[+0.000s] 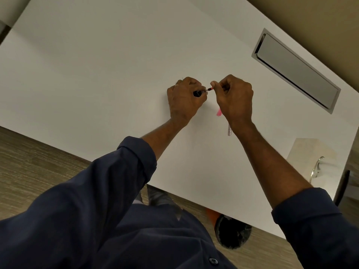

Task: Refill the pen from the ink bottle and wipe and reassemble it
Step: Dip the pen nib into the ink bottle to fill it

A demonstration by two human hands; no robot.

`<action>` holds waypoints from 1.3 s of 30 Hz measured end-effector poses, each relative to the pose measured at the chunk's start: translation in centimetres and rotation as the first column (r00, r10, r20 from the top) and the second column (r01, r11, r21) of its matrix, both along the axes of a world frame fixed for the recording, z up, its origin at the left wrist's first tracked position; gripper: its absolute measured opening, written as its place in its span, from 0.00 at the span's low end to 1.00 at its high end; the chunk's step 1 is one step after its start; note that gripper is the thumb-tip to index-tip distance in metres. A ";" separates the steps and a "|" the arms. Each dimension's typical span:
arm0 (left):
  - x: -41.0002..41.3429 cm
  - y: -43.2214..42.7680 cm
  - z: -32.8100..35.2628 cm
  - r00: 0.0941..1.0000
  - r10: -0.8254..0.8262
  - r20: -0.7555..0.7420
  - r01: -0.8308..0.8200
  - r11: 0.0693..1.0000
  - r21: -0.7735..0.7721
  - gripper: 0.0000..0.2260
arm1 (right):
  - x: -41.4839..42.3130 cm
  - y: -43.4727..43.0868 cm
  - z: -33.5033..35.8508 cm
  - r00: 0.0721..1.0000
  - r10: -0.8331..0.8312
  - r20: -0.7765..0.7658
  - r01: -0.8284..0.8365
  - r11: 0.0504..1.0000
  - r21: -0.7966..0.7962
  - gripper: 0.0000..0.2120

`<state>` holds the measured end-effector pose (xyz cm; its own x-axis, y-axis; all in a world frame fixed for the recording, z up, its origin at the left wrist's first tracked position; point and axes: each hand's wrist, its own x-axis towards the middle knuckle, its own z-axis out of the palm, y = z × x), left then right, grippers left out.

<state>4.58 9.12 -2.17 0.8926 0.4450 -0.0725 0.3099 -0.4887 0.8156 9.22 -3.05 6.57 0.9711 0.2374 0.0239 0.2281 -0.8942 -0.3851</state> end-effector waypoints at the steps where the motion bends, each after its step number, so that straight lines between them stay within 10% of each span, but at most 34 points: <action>1: 0.0 0.0 0.0 1.000 0.002 -0.002 -0.002 1.000 -0.001 0.08 | 0.0 0.0 0.1 1.000 0.009 0.005 -0.008 1.000 -0.001 0.17; 39: 0.4 0.3 0.9 0.999 -0.039 -0.013 0.040 0.999 0.021 0.08 | 0.9 -0.3 0.6 0.994 0.098 -0.039 -0.098 0.995 0.003 0.13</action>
